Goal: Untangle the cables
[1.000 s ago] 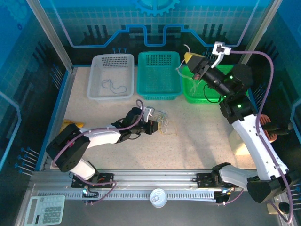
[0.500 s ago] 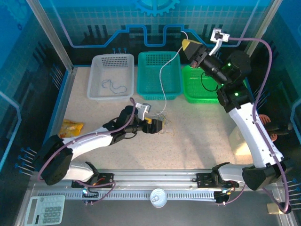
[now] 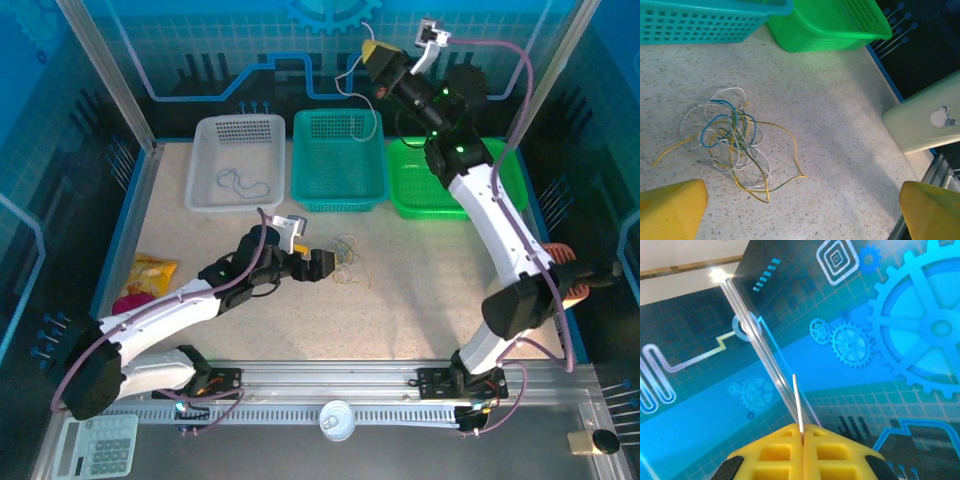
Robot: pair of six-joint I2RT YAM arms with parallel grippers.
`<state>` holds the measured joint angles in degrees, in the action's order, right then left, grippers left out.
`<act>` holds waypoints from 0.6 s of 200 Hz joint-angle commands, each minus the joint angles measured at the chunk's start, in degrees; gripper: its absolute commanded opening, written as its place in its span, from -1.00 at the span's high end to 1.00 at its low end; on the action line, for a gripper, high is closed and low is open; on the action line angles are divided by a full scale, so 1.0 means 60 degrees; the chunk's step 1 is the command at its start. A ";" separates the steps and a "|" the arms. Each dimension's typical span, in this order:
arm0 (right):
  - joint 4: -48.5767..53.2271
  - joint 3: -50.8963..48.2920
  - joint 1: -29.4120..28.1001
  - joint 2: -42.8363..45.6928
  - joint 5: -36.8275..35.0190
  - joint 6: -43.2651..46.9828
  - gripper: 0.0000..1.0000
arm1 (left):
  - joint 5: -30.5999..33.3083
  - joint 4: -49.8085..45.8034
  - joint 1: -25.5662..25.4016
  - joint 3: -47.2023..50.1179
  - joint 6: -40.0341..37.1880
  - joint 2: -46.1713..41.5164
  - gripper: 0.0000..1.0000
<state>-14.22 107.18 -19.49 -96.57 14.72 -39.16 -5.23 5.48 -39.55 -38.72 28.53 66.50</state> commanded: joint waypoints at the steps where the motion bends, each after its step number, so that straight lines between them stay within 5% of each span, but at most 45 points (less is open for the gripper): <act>1: 0.0087 0.1058 -0.0107 -0.0944 -0.0386 0.0447 1.00 | 0.0538 -0.0463 0.0069 0.0139 0.0033 -0.0419 -0.98; 31: 0.0403 0.1371 -0.0174 -0.2121 -0.0176 0.0366 1.00 | 0.0986 -0.0714 0.0170 0.0234 0.0148 -0.0885 -0.98; 71: 0.0397 -0.0305 -0.0372 -0.2778 -0.0358 0.0623 1.00 | 0.1417 -0.0899 0.0372 0.0382 0.0254 -0.1506 -0.98; 120: 0.2388 0.0029 -0.0543 -0.4323 -0.0592 0.1471 1.00 | 0.1327 -0.0983 0.0571 0.0349 0.0407 -0.1752 -0.98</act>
<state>-7.35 103.59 -22.04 -118.69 12.71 -34.33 1.96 0.69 -36.62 -36.82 30.04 56.93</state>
